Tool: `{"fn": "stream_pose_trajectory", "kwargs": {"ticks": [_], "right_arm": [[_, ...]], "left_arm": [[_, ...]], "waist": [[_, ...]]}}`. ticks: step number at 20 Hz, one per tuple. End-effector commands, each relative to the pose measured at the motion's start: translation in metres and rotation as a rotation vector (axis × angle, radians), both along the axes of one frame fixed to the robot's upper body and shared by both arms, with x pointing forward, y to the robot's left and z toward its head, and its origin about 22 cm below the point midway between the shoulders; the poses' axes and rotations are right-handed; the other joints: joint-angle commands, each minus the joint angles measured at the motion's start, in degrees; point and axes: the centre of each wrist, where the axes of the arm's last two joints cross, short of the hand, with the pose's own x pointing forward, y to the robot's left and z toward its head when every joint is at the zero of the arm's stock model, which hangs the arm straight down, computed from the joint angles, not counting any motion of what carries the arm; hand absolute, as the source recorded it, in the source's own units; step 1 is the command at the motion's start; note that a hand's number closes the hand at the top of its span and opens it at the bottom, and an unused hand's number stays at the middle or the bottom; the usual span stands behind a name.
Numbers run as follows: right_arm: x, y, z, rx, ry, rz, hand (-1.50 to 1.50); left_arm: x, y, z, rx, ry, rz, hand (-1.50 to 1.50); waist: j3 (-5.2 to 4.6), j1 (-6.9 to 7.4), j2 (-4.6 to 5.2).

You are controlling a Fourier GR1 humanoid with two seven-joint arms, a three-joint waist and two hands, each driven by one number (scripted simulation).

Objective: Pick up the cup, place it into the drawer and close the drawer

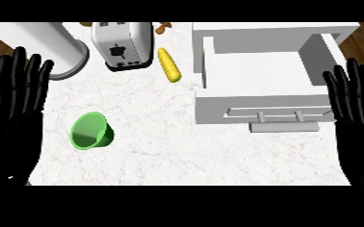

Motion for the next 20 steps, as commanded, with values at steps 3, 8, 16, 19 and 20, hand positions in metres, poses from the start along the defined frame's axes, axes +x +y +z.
{"fn": "stream_pose_trajectory", "kwargs": {"ticks": [3, 8, 16, 19, 20], "right_arm": [[0.001, 0.005, 0.003, 0.014, -0.063, 0.02, -1.5], [0.002, 0.007, -0.009, -0.047, 0.061, 0.157, -1.5], [0.039, 0.001, 0.003, -0.05, 0.078, 0.185, -1.5], [0.041, 0.005, 0.001, -0.061, 0.078, 0.181, -1.5], [0.056, -0.001, 0.005, -0.062, 0.063, 0.181, -1.5]], "left_arm": [[-0.008, 0.024, 0.011, 0.042, 0.009, -0.231, -1.5], [-0.011, 0.057, -0.04, -0.169, 0.269, -0.359, -1.5], [0.025, 0.124, -0.074, -0.184, 0.339, -0.357, -1.5], [0.048, 0.126, -0.076, -0.163, 0.396, -0.323, -1.5], [0.034, 0.126, -0.087, -0.149, 0.39, -0.328, -1.5]], "waist": [[-1.65, 1.12, 0.22], [-1.74, 1.82, 0.53], [-1.65, 0.7, 0.48], [-1.64, 0.45, 0.44], [-1.63, 0.79, 0.4]]}}
